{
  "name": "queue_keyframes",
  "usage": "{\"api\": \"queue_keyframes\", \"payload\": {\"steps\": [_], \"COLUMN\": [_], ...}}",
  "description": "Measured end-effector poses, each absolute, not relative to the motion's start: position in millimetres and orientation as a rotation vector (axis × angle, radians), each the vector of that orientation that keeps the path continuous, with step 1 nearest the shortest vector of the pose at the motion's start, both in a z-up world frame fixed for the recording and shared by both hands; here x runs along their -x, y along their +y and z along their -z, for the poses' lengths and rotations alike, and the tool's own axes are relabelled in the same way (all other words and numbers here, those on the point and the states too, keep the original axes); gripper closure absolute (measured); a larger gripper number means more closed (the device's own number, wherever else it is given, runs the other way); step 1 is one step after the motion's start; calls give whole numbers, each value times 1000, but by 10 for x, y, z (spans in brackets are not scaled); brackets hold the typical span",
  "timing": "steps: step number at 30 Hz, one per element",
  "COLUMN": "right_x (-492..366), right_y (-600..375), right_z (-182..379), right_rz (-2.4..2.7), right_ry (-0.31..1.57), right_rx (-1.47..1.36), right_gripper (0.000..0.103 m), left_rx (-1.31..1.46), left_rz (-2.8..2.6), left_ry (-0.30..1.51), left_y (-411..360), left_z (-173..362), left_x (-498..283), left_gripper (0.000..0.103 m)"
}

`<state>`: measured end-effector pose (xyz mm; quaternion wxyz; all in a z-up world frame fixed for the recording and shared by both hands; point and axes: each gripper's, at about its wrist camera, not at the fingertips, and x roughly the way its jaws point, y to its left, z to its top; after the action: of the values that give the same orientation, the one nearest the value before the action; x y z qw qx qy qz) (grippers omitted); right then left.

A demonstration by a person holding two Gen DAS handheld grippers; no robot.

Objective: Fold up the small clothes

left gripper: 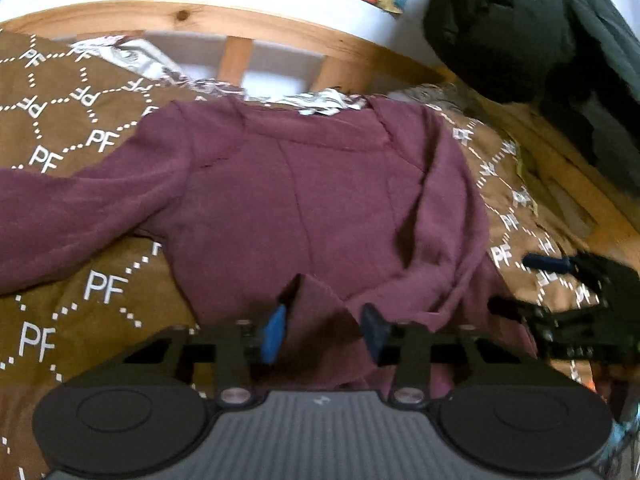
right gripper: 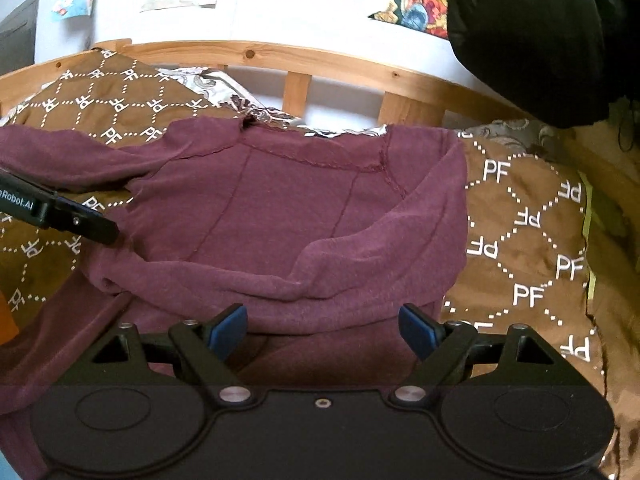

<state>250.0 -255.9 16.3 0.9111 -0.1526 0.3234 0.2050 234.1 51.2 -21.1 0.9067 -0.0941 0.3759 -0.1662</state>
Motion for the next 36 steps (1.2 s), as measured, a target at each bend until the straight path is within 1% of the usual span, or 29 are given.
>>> {"api": "queue_keyframes", "payload": {"steps": [1, 2, 5, 8, 16, 18, 19, 20, 22, 23, 26, 27, 29, 31, 33, 36], "right_x": [-2489, -2484, -2488, -2502, -2527, -2539, -2552, -2569, -2622, -2649, -2780, -2838, -2984, -3125, -3285, -3534], "right_y": [-2554, -2555, -2570, -2614, -2781, -2831, -2864, -2897, -2970, -3002, -3096, -3122, -3154, -3146, -3104, -3028], "right_z": [-166, -168, -162, -134, -49, -36, -34, -33, -40, -47, -81, -93, -114, -136, -156, -150], "right_rz": [-423, -425, -421, -409, -360, -345, -337, -331, -315, -308, -285, -277, -255, -251, -253, -261], "right_ry": [664, 662, 669, 684, 724, 731, 735, 738, 745, 744, 731, 727, 716, 700, 682, 675], "right_rx": [323, 328, 323, 301, 253, 245, 233, 221, 191, 176, 124, 108, 89, 86, 90, 108], "right_gripper": [18, 18, 18, 18, 17, 16, 16, 16, 16, 16, 19, 21, 24, 32, 37, 39], "left_rx": [180, 159, 92, 89, 142, 136, 135, 135, 136, 136, 146, 155, 181, 187, 151, 108], "left_rz": [361, 376, 407, 417, 421, 408, 403, 392, 364, 354, 315, 300, 271, 239, 173, 126], "left_ry": [774, 772, 757, 765, 894, 912, 912, 905, 869, 847, 788, 772, 737, 703, 702, 710], "left_y": [503, 486, 464, 466, 486, 490, 515, 534, 577, 598, 634, 637, 647, 617, 558, 488], "left_z": [210, 214, 212, 206, 419, 452, 470, 454, 389, 347, 204, 160, 90, 50, 57, 145], "left_x": [-2298, -2245, -2044, -1863, -1535, -1468, -1414, -1378, -1311, -1285, -1279, -1304, -1363, -1460, -1573, -1730], "left_gripper": [70, 72, 73, 73, 72, 65, 53, 38, 24, 19, 11, 10, 4, 3, 3, 3]}}
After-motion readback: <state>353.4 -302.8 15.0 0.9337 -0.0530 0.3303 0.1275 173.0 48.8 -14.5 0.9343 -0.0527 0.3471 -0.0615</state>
